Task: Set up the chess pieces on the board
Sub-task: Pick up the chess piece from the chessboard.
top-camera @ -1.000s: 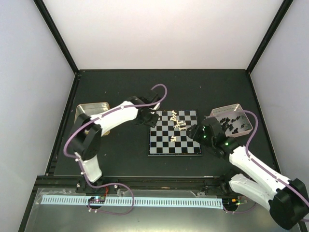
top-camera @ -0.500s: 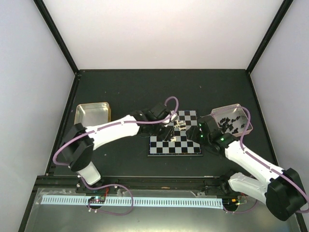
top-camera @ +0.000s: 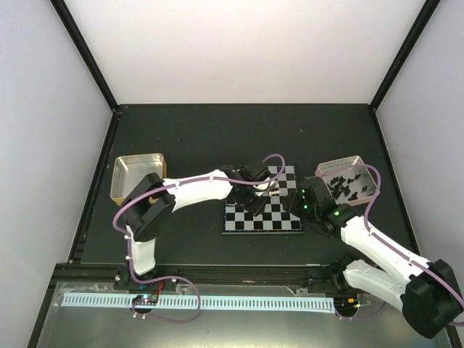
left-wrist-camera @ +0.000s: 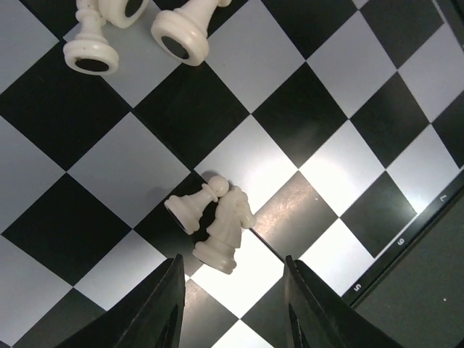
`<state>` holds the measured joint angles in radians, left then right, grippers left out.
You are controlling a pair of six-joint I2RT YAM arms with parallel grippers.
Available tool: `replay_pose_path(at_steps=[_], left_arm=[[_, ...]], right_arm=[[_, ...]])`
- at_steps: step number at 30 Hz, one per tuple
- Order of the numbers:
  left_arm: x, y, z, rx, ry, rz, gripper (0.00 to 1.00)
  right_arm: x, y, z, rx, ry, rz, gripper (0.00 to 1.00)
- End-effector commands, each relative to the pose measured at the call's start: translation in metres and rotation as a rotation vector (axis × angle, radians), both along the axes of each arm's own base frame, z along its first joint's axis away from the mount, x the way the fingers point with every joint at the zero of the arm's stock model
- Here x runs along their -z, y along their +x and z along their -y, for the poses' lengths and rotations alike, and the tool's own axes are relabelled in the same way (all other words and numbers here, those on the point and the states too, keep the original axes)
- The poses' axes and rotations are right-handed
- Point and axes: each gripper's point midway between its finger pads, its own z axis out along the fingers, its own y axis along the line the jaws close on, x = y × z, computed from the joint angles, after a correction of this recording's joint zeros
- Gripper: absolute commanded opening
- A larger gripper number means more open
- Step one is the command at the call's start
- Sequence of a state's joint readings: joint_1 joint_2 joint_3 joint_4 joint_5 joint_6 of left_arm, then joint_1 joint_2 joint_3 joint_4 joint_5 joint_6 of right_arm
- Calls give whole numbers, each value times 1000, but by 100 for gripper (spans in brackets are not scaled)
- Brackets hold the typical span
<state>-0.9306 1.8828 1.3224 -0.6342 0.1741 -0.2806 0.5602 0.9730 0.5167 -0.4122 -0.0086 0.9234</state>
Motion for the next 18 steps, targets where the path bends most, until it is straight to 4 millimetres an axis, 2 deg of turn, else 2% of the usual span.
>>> replay_pose_path(at_steps=[1,13,18], left_arm=[[0,7,3,2,44,18,39],[16,9,1,-5,101,-13,32],[21,8,0,-5,115,-19,24]], right_arm=[[-2,1,7,31,-12,13,56],[-10,0,12,54,-10,36,54],[-11,0,13,56,-9,39,53]])
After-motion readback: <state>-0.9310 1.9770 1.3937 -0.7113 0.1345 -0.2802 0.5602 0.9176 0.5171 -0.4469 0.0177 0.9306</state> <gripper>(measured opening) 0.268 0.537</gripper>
